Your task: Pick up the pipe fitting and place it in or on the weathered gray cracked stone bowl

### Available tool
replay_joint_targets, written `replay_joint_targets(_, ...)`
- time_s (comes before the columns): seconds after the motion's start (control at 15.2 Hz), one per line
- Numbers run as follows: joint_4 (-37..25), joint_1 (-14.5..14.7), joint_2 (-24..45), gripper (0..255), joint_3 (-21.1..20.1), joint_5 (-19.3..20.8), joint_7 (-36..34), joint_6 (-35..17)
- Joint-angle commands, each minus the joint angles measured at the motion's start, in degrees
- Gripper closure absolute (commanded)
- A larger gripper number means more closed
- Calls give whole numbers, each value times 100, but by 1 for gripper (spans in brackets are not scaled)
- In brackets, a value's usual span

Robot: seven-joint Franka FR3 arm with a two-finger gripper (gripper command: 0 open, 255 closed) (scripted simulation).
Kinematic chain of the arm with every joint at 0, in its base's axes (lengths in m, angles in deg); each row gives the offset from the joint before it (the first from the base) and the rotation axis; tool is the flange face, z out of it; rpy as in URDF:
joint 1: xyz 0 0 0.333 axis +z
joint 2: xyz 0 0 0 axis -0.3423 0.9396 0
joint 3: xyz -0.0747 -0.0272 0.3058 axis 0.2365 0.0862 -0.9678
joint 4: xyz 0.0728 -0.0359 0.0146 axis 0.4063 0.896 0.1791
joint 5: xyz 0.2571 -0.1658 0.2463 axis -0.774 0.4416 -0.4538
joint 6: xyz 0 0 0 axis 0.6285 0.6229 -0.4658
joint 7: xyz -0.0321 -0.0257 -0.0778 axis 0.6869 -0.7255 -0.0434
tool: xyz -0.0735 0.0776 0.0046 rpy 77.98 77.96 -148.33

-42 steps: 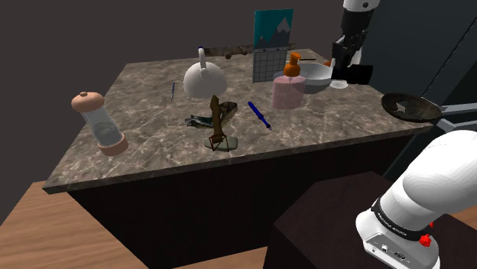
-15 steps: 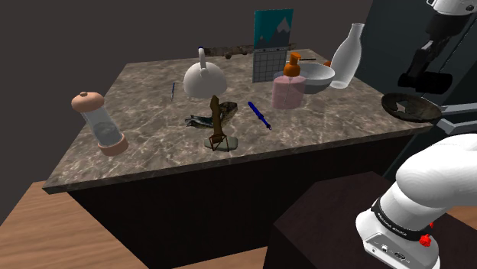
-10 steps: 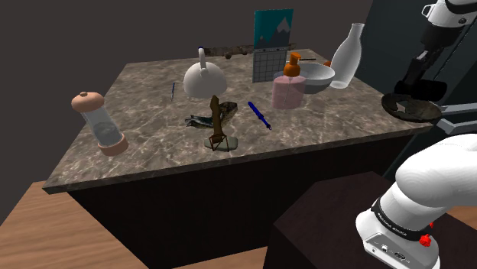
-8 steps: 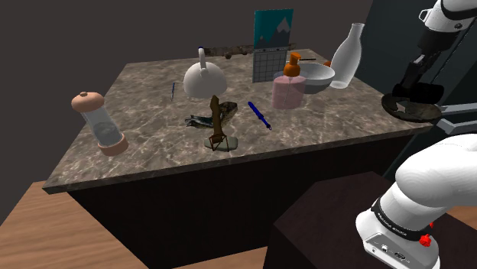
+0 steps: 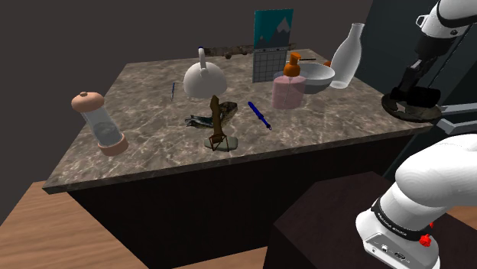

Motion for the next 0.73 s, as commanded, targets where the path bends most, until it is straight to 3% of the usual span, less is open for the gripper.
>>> replay_joint_targets(0.0,-1,0,-1,255,0,1,0,-1)
replay_joint_targets(0.07,-1,0,-1,255,0,1,0,-1)
replay_joint_targets(0.13,-1,0,-1,0,0,1,0,-1)
replay_joint_targets(0.46,0,0,-1,0,-1,0,0,-1)
replay_joint_targets(0.66,-554,70,48,0,-237,-204,46,520)
